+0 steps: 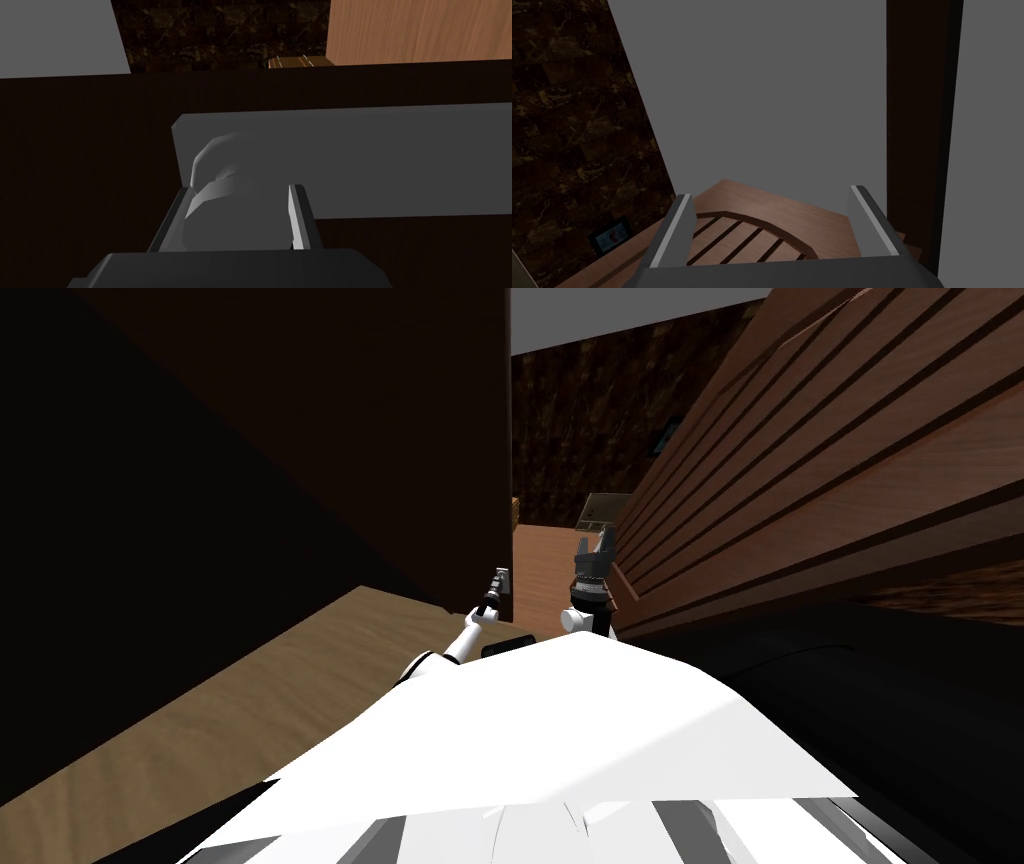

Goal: Push the door open

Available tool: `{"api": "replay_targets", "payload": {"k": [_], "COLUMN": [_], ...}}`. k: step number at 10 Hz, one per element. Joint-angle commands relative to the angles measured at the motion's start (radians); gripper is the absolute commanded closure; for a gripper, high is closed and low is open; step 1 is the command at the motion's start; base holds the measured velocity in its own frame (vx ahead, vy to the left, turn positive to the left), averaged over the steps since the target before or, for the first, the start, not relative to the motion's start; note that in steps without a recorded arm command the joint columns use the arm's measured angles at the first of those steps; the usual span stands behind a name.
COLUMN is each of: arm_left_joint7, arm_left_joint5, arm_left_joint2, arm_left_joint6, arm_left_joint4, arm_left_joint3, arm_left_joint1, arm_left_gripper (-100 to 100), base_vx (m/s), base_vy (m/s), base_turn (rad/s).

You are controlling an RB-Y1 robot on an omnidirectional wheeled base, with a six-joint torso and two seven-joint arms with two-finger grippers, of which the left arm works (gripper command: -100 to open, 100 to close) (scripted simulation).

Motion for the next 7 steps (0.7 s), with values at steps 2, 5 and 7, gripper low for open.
{"api": "replay_targets", "payload": {"k": [2,5,7], "arm_left_joint7": [0.000,-0.008,-0.014], "arm_left_joint5": [0.000,0.003,0.005], "arm_left_joint2": [0.000,0.030,0.047], "arm_left_joint6": [0.000,-0.001,-0.002], "arm_left_joint4": [0.000,0.009,0.015], "arm_left_joint3": [0.000,0.037,0.065], "arm_left_joint1": [0.000,-0.002,-0.005], "arm_left_gripper": [100,100,100], "base_vx": [-0.004,0.124,0.149], "base_vy": [0.001,-0.144,-0.185], "base_turn": [0.002,0.054,0.073]}}
